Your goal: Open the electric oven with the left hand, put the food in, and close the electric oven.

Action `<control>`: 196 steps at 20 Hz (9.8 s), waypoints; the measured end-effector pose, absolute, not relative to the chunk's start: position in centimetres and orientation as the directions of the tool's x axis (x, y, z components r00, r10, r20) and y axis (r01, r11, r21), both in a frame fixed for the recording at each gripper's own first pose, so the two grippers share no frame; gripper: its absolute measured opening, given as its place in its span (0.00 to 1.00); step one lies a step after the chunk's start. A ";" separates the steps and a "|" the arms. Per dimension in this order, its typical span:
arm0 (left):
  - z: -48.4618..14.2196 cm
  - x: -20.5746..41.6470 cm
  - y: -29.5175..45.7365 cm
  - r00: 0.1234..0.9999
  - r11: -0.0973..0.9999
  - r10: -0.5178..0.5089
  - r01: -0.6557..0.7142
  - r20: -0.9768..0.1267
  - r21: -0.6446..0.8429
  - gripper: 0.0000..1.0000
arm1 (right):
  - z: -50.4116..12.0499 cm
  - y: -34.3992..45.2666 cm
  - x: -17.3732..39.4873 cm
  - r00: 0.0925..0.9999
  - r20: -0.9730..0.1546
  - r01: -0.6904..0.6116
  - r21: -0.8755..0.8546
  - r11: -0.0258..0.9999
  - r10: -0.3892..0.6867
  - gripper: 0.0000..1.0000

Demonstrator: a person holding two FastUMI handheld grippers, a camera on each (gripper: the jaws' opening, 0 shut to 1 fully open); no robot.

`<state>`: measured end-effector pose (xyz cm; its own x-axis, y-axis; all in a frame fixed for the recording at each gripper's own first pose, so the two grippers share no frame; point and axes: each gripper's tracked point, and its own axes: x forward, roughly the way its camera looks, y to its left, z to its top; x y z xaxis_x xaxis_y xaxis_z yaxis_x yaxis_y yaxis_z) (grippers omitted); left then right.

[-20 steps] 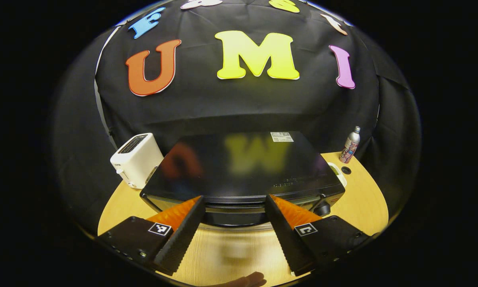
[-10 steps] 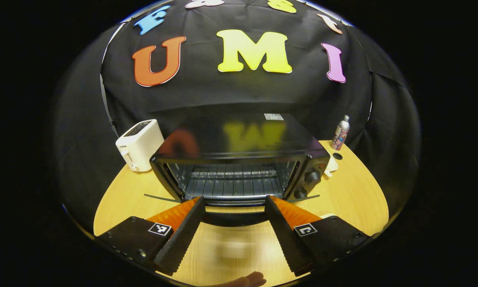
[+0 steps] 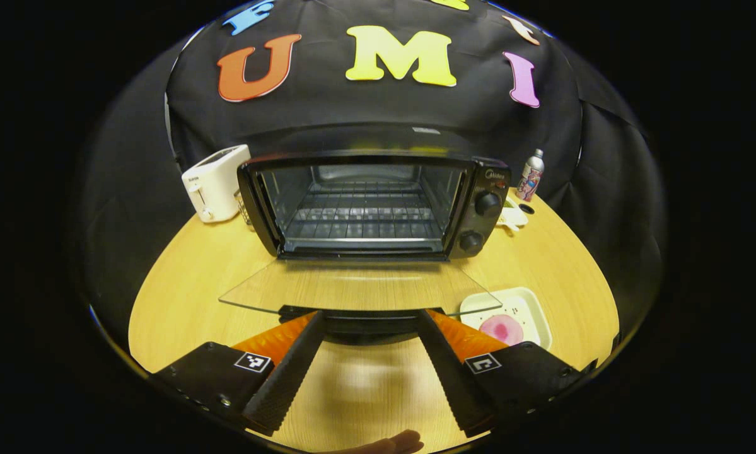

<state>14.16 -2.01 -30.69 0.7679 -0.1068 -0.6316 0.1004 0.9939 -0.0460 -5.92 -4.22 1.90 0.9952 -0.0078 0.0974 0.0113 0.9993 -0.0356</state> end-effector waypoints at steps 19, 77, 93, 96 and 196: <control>-37.4 12.0 -1.5 0.712 0.994 -0.103 0.101 -0.694 -0.044 0.96 | -0.2 -3.3 -4.1 0.999 0.040 0.008 -0.057 0.998 -0.006 0.96; -5.5 -4.9 5.6 0.994 1.000 -0.023 0.025 0.106 -0.011 0.95 | -44.2 1.3 14.3 0.118 -0.881 0.067 0.468 0.881 0.458 0.02; -6.3 -8.4 8.2 0.995 1.000 -0.024 0.023 0.096 0.008 0.95 | -33.1 5.5 14.0 0.254 -0.797 -0.003 0.566 0.824 0.548 0.04; -6.5 -9.1 10.1 0.995 1.000 0.002 -0.004 0.097 0.018 0.95 | -31.8 9.5 13.9 0.254 -0.777 -0.021 0.591 0.806 0.576 0.02; -35.3 12.3 -2.9 0.809 0.985 -0.174 0.140 -0.562 -0.104 0.94 | -13.0 4.2 1.2 0.991 -0.090 -0.095 0.084 0.992 0.103 0.95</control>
<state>12.30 -2.90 -35.28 0.8087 -0.1742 -0.5618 0.1397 0.9847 -0.1043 1.22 4.22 -12.98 0.9906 0.1026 -0.0903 -0.0951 0.9919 0.0844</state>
